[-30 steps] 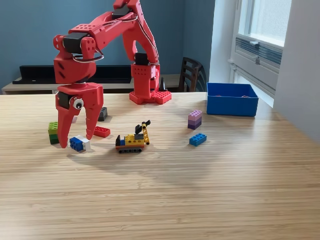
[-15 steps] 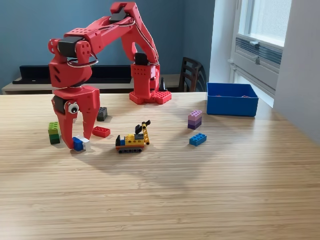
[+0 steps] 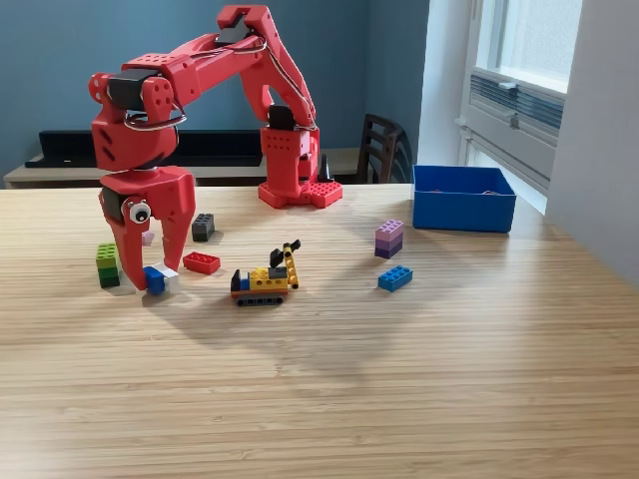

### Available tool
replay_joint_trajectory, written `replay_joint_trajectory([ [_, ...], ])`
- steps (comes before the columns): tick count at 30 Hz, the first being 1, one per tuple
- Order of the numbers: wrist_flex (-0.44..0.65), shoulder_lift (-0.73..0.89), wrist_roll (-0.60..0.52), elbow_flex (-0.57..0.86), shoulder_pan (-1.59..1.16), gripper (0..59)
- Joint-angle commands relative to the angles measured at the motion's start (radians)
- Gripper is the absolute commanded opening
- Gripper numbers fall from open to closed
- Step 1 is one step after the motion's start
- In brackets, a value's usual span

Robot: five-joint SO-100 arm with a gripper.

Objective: Grasp a lego block and put it in the bin.

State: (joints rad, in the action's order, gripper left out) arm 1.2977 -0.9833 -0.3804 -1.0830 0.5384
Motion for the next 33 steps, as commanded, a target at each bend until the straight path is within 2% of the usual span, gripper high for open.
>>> replay_joint_trajectory([
  [1,0.048,-0.043,-0.002,0.034,-0.009,0.0],
  [6,0.235,-0.081,-0.005,0.183,-0.074,0.0],
  [9,0.276,-0.179,-0.009,0.202,-0.12,0.0],
  [15,0.342,-0.408,-0.011,0.137,-0.296,0.0],
  [22,0.377,-0.609,-0.029,-0.009,-0.66,0.0],
  [26,0.379,-0.663,-0.048,-0.061,-0.887,0.0],
  [33,0.379,-0.667,-0.067,-0.087,-1.259,0.0],
])
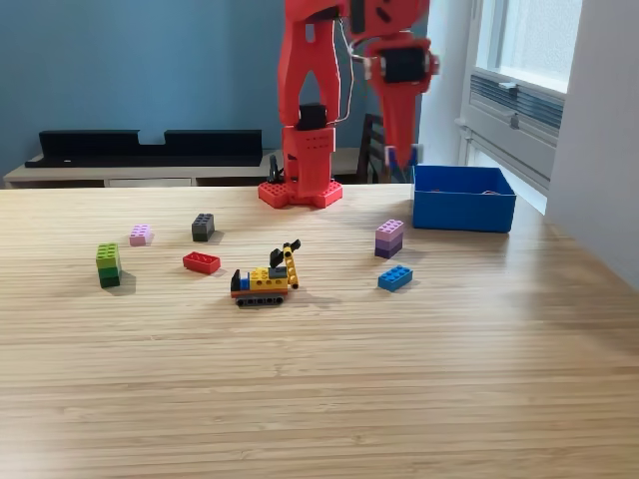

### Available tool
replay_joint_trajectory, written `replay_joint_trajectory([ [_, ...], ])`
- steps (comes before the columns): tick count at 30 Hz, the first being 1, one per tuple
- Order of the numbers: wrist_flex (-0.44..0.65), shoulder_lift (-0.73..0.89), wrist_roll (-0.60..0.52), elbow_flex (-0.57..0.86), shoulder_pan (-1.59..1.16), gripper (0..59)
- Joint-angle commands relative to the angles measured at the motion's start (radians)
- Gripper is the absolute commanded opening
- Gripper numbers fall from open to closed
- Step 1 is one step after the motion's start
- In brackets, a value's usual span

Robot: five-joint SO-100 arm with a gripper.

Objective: Grasp a lego block and put it in the bin.

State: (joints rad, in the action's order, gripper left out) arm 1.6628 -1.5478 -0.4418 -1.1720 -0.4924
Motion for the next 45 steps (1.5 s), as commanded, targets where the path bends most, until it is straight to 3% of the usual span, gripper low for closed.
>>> replay_joint_trajectory([
  [1,0.014,-0.103,-0.002,-0.006,-0.278,0.0],
  [14,0.014,-0.1,0.075,-0.081,-0.775,0.0],
  [24,0.012,-0.1,0.118,-0.097,-0.847,0.3],
  [27,0.012,-0.1,0.127,-0.107,-0.853,6.2],
  [31,0.011,-0.1,0.133,-0.124,-0.856,21.7],
  [33,0.011,-0.1,0.135,-0.129,-0.856,25.4],
  [37,0.011,-0.1,0.14,-0.13,-0.857,23.9],
  [39,0.011,-0.1,0.14,-0.13,-0.857,18.4],
  [42,0.011,-0.1,0.132,-0.126,-0.839,4.9],
  [45,0.012,-0.1,0.121,-0.123,-0.787,0.1],
])
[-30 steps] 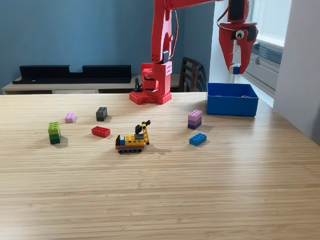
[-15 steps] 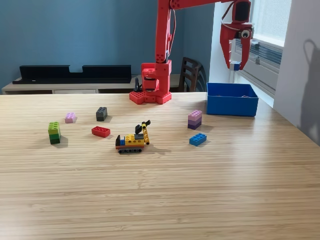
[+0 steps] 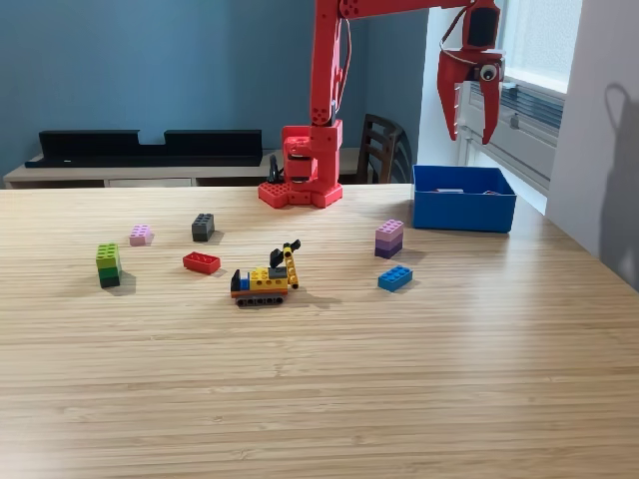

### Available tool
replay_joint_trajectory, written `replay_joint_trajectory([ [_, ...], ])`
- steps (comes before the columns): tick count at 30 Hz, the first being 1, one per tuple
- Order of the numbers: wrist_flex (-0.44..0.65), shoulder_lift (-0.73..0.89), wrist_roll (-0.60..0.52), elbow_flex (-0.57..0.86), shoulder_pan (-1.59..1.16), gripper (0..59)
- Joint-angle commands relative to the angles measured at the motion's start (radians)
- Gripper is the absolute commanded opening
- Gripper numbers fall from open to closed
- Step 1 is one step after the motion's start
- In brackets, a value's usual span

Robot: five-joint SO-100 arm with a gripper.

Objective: Grasp a lego block and put it in the bin.

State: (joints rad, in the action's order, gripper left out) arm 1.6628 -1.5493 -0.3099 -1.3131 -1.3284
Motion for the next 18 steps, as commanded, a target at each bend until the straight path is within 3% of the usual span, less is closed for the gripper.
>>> replay_joint_trajectory([
  [1,0.012,-0.098,-0.017,0.02,0.078,0.1],
  [9,0.012,-0.106,-0.037,0.035,0.486,0.1],
  [18,0.009,-0.115,0.124,0.067,1.043,0.1],
])
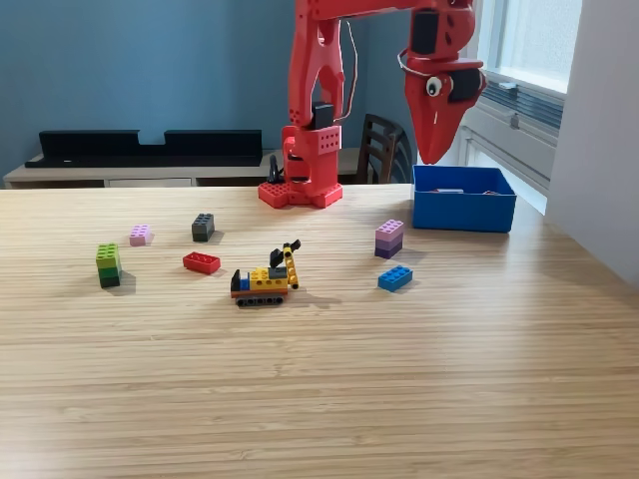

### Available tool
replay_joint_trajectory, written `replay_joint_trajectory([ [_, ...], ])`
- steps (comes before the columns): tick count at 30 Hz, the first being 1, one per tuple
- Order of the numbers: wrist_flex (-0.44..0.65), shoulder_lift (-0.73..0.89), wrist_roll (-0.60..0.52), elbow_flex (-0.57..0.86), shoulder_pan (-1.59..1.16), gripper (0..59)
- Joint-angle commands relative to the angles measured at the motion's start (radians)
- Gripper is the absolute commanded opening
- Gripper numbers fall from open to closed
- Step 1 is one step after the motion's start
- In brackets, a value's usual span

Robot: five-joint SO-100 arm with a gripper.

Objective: Grasp a lego block and put it in the bin.

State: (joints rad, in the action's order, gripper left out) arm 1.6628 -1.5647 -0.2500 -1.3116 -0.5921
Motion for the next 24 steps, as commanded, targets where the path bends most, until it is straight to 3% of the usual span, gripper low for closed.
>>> replay_joint_trajectory([
  [1,0.009,-0.1,0.084,0.077,0.357,0.1],
  [7,0.008,-0.087,0.138,0.115,0.52,0.1],
  [24,0.005,-0.087,0.1,0.117,0.554,0.1],
])
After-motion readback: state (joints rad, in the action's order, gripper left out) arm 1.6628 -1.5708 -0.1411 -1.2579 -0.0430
